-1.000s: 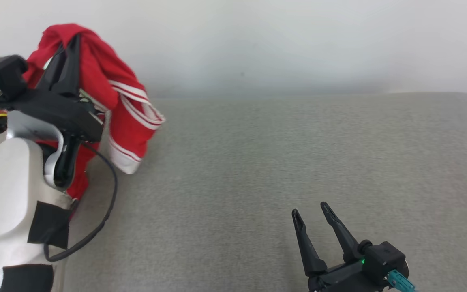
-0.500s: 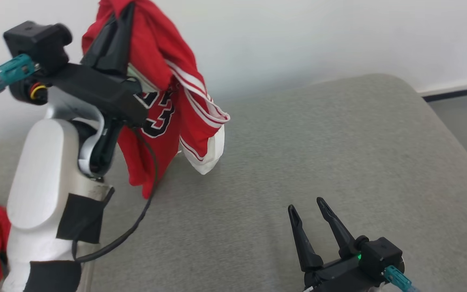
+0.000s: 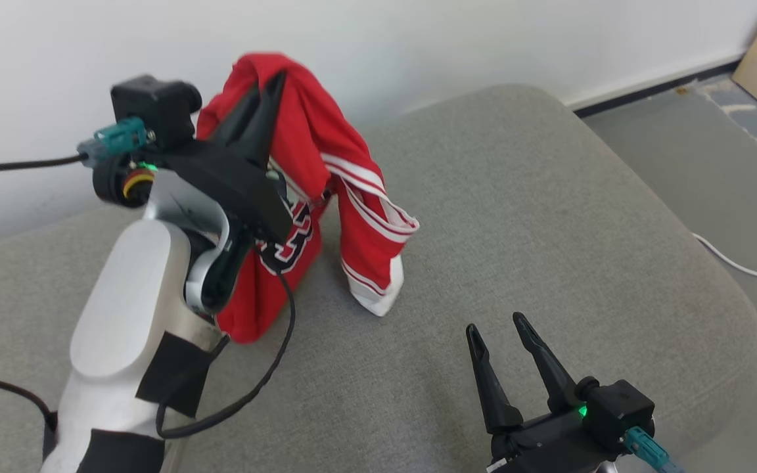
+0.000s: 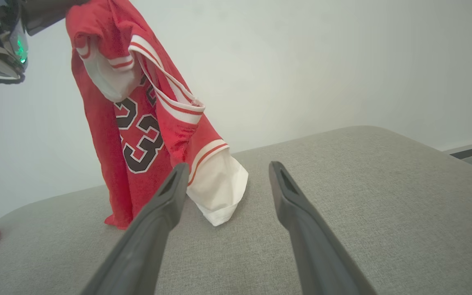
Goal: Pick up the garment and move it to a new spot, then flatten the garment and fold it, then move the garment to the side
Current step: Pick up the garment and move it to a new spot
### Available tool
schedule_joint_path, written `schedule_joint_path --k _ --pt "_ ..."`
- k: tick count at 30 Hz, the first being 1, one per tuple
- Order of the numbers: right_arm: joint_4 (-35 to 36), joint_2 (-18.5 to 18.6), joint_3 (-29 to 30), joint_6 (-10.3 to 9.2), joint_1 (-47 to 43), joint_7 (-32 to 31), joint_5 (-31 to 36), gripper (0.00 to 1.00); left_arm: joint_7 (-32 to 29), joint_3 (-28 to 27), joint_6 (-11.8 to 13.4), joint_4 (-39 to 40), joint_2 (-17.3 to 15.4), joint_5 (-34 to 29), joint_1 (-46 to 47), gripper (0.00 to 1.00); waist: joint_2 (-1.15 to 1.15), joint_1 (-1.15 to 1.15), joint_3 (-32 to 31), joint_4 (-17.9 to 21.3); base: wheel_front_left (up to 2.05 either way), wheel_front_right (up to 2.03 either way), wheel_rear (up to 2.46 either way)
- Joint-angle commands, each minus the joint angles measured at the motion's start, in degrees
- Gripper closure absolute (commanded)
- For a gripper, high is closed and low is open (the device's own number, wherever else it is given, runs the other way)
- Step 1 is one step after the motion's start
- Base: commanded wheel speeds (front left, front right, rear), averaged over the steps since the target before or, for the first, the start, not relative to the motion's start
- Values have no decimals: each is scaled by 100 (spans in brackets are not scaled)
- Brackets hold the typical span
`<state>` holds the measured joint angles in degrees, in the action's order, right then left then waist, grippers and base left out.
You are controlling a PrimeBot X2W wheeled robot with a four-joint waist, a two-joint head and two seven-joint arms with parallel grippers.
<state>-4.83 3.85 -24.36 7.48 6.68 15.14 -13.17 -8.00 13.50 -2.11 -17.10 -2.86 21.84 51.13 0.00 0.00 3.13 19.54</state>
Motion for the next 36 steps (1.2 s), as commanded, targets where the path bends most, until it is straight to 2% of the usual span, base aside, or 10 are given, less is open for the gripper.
schedule_joint_path --k 1,11,16,23,25,26,27,33,36 --pt "23 -24 5 2 55 9 -3 0 -28 5 10 -112 -14 93 -144 100 0 0 267 153 0 0 0" --pt "168 -9 111 2 268 8 74 0 123 362 109 -992 -8 608 -542 100 0 0 1002 -23 0 0 0" --pt "205 5 129 2 376 9 113 0 363 486 143 -1538 -8 537 -482 100 0 0 1308 -160 0 0 0" --pt "199 -19 111 2 503 8 133 0 764 586 39 -2152 -8 616 -347 100 0 0 1467 -277 0 0 0" --pt "193 -21 114 2 513 8 136 0 856 599 50 -2187 -8 651 -331 96 0 0 1456 -296 0 0 0" --pt "186 -20 106 2 518 8 140 0 933 624 61 -2217 -8 649 -316 31 0 0 1438 -317 0 0 0" --pt "175 -11 107 2 524 8 143 0 1028 662 62 -2245 -6 652 -312 0 0 0 1412 -340 0 0 0" --pt "152 86 103 2 425 8 170 0 1741 722 15 -2257 -44 653 -629 0 0 0 1030 -579 0 0 0" --pt "139 124 79 2 334 8 154 0 2072 690 -71 -2113 -189 626 -907 0 0 0 797 -700 0 0 0"
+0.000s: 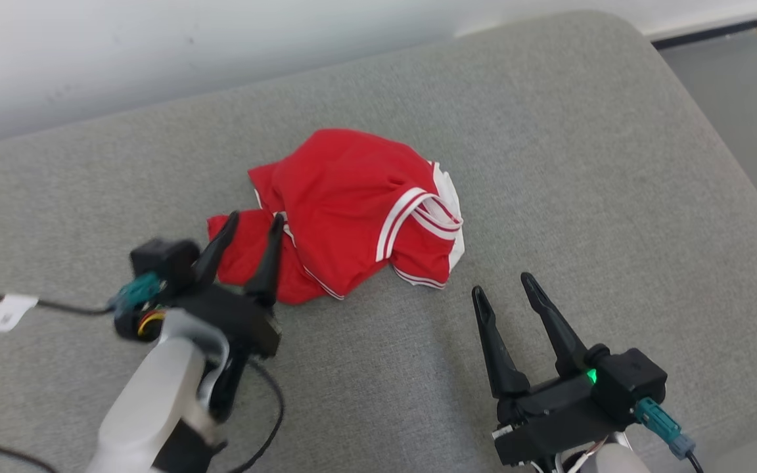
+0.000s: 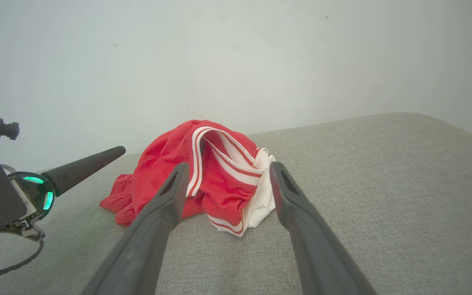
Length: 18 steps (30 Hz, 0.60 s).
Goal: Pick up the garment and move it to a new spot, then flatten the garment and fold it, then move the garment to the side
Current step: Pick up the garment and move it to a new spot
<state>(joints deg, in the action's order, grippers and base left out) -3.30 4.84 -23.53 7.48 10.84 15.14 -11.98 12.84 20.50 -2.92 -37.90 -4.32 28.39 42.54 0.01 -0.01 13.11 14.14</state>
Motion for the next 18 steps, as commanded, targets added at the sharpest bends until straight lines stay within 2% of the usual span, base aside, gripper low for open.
schedule_joint_path --k 1,4,7,11,13,18 --pt "-19 36 -13 2 -117 8 29 0 65 -36 19 45 -101 -50 -188 0 -1 1 -281 -203 0 0 0" --pt "-36 76 -26 2 -205 8 15 0 191 -166 30 339 -221 -67 -659 0 -1 1 -532 -367 0 0 0" --pt "-56 131 -45 2 -333 8 0 0 236 -365 143 764 -365 -156 -1206 0 -1 1 -754 -531 0 0 0" --pt "-75 163 24 2 -487 8 -15 0 233 -862 116 1545 -349 -120 -2012 0 -1 1 -1032 -773 0 0 0" --pt "-63 148 50 2 -556 8 -54 0 235 -1109 143 1898 -392 -288 -2396 0 -1 1 -1128 -858 0 0 0" --pt "-28 149 106 2 -616 8 -34 0 235 -1679 177 2557 -267 -585 -3239 0 -1 1 -1300 -1025 0 0 0"
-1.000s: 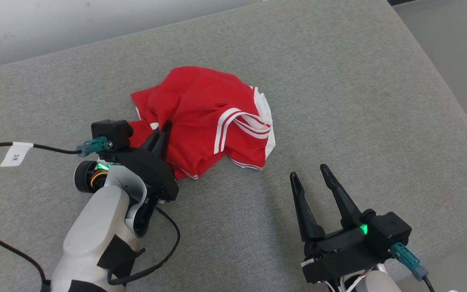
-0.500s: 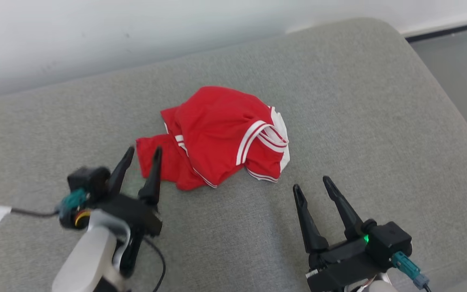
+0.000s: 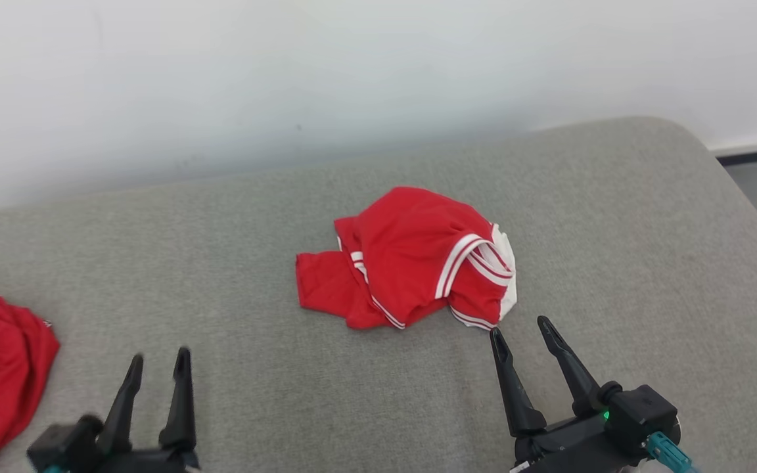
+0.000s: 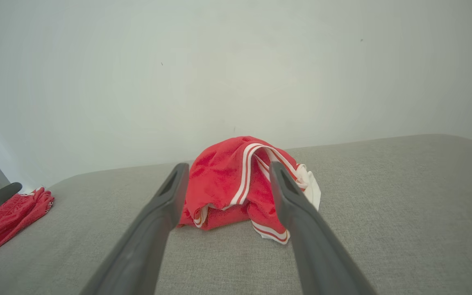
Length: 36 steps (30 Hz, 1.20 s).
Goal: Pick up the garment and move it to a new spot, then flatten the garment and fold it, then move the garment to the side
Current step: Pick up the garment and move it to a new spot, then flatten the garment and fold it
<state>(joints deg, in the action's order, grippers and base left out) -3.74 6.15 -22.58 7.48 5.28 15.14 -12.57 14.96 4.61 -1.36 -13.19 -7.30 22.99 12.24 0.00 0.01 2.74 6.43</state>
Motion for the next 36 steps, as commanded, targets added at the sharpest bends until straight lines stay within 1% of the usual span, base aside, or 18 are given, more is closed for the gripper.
schedule_joint_path --k 1,5,7,9,13,18,27,36 --pt "18 18 14 2 -80 8 37 0 23 -207 34 211 41 -130 -341 0 0 -1 -295 -274 0 0 0" --pt "43 32 71 2 -166 8 70 0 24 -550 79 787 200 -428 -947 0 0 -1 -436 -353 0 0 0" --pt "73 33 140 2 -228 8 101 0 24 -652 15 1069 256 -550 -1194 0 0 -1 -491 -411 0 0 0" --pt "93 29 196 2 -301 8 132 0 24 -694 -79 1327 283 -816 -1377 0 0 -1 -533 -464 0 0 0" --pt "139 17 261 2 -425 8 180 0 24 -807 -91 1790 343 -1320 -1692 0 0 -1 -608 -498 0 0 0" --pt "136 42 270 2 -582 8 252 0 24 -842 -110 2109 392 -1570 -1960 0 0 -1 -713 -487 0 0 0" --pt "42 75 289 2 -965 8 366 0 24 -978 -48 2302 436 -1612 -2473 0 0 -1 -994 -354 0 0 0" --pt "-6 139 240 2 -1143 8 382 0 24 -906 -21 2162 440 -1740 -2665 0 0 -1 -1059 -347 0 0 0"
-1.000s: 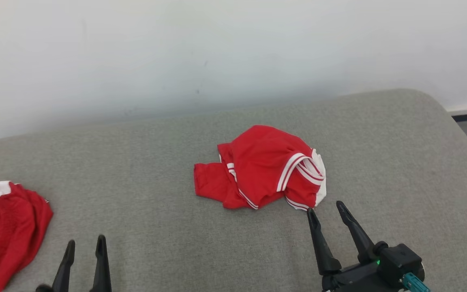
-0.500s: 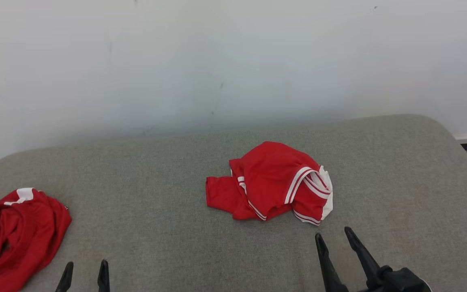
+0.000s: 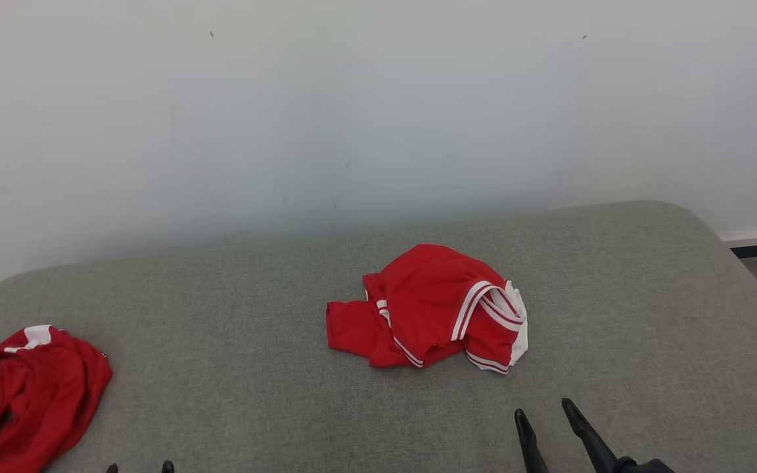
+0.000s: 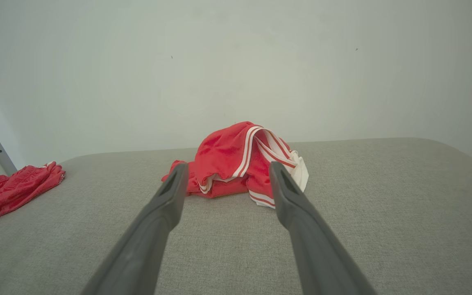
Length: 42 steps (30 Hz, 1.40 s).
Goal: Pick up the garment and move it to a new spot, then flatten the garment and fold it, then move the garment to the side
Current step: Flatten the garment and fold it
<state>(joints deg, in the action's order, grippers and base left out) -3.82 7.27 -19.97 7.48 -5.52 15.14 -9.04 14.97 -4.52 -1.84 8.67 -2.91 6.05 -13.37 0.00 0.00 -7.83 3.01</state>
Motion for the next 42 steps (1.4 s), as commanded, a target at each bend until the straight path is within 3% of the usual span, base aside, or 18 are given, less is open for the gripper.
schedule_joint_path --k 1,27,42 --pt "0 32 -24 2 -81 8 31 0 23 13 32 -45 2 -45 -100 0 0 0 -4 -10 0 0 0" --pt "-58 84 -143 2 1 8 -9 0 23 81 30 -258 3 -74 -17 0 0 0 31 -64 0 0 0" --pt "-8 179 -88 2 137 8 16 0 21 453 16 -413 2 -21 301 0 0 0 270 313 0 0 0"
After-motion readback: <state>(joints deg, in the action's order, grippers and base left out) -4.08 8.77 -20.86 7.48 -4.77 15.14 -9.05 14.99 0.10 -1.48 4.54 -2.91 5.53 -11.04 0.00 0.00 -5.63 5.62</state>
